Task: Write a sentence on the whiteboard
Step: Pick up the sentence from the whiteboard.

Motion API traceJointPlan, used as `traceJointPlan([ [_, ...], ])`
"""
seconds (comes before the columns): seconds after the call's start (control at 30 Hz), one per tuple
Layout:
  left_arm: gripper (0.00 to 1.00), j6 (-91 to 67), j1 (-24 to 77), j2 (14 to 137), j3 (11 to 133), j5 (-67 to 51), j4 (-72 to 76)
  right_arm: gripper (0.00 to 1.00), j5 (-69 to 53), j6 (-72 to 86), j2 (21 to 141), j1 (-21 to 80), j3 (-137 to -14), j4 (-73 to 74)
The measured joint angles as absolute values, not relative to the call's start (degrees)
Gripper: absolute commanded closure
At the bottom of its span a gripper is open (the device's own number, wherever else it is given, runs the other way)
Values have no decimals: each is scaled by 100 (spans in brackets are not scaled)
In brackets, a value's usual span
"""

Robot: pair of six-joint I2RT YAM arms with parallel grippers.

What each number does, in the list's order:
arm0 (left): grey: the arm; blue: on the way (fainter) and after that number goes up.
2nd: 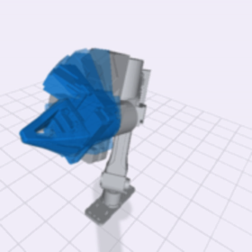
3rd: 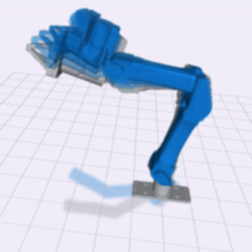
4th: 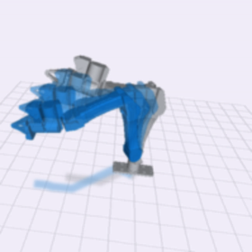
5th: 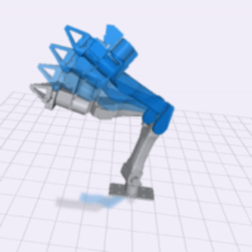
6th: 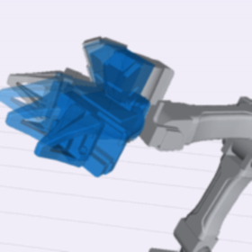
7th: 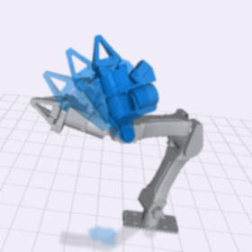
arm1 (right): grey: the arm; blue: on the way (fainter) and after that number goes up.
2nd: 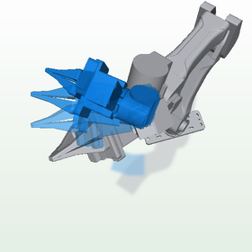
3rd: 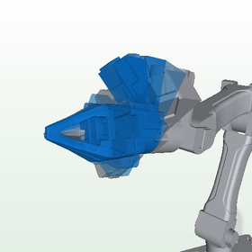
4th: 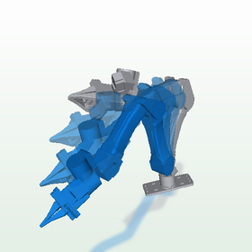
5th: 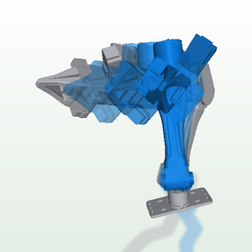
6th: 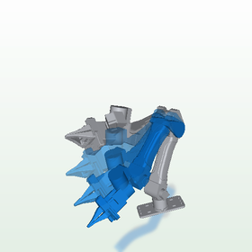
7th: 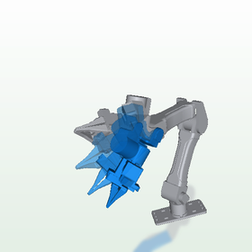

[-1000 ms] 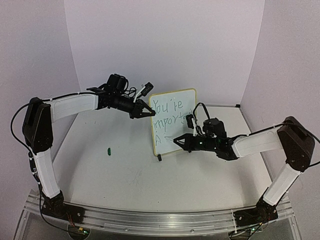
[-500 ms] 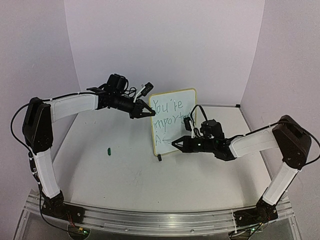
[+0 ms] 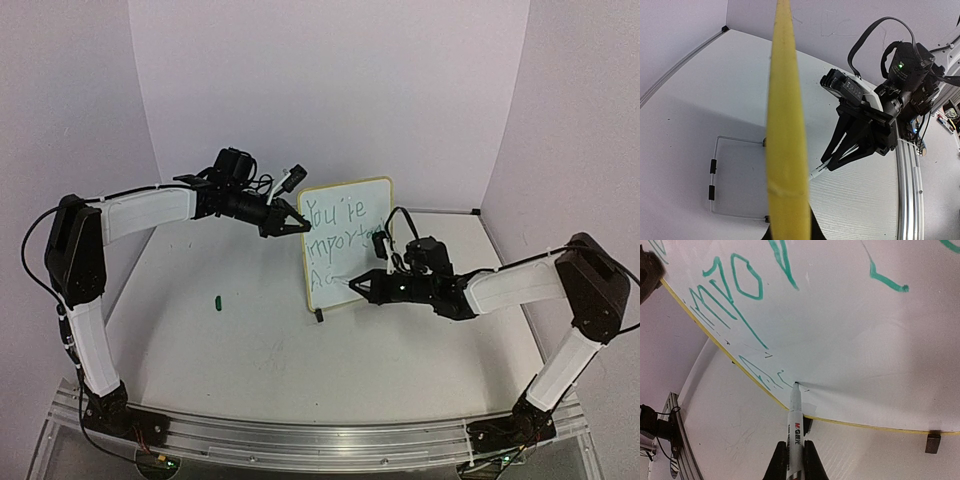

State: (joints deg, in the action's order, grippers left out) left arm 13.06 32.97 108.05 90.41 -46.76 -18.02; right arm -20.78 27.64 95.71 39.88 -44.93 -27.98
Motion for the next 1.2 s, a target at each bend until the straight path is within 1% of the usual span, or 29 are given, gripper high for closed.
traceJointPlan([
  [0.6,100,1306,3297,10805,9041,-4676,-1802,100,-2198,2644,9540,3988,-4725,-2644],
  [0.9,100,1306,3297,10806,9041,-4676,-1802,100,-2190,2660,8889,3924,-4403,-2601],
  [1.2,100,1306,3297,10807,9041,-4676,-1802,100,-2211,2642,8995,3783,-4400,-2581],
])
